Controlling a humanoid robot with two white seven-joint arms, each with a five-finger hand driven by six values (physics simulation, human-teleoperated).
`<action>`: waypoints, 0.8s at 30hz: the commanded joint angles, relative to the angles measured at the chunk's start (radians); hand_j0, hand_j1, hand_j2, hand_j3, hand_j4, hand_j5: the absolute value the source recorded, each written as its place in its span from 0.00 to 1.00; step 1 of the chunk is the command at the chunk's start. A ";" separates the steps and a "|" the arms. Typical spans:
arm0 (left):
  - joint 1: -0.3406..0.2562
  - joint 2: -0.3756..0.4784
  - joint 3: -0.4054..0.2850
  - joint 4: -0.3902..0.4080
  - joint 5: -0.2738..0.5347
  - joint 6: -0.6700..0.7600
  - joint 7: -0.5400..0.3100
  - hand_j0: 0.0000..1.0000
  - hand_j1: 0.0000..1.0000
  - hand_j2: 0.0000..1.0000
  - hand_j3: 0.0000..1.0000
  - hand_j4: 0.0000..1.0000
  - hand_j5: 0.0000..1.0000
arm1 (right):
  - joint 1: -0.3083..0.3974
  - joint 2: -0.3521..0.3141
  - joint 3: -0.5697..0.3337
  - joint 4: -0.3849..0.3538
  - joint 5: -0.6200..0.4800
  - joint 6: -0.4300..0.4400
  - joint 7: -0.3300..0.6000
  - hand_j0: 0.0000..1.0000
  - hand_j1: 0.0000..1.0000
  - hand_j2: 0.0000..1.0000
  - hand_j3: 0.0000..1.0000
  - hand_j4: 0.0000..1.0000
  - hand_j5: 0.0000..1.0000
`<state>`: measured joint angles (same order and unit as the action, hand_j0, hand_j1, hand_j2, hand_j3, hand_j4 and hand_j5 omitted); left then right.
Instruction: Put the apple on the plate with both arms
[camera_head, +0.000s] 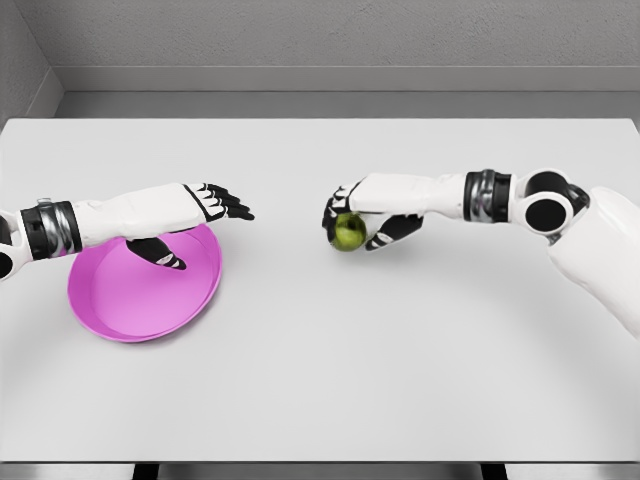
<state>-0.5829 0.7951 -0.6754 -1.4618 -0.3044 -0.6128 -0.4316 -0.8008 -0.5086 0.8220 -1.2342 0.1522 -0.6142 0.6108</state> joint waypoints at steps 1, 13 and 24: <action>0.000 0.001 0.000 0.000 0.007 0.002 0.001 1.00 1.00 1.00 1.00 1.00 1.00 | 0.000 0.002 -0.029 -0.001 -0.011 0.003 0.000 1.00 1.00 1.00 1.00 1.00 1.00; -0.063 -0.059 -0.029 0.008 0.007 0.002 0.001 1.00 1.00 1.00 1.00 1.00 1.00 | 0.179 -0.192 -0.602 0.022 -0.020 0.003 0.000 1.00 1.00 1.00 1.00 1.00 1.00; -0.230 -0.424 -0.222 0.212 -0.148 0.002 -0.119 1.00 1.00 1.00 1.00 1.00 1.00 | 0.193 -0.200 -0.615 0.013 -0.019 0.003 0.000 1.00 1.00 1.00 1.00 1.00 1.00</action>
<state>-0.8145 0.3879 -0.8931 -1.2709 -0.4470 -0.6134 -0.5463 -0.6059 -0.7062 0.2086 -1.2188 0.1408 -0.6137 0.6114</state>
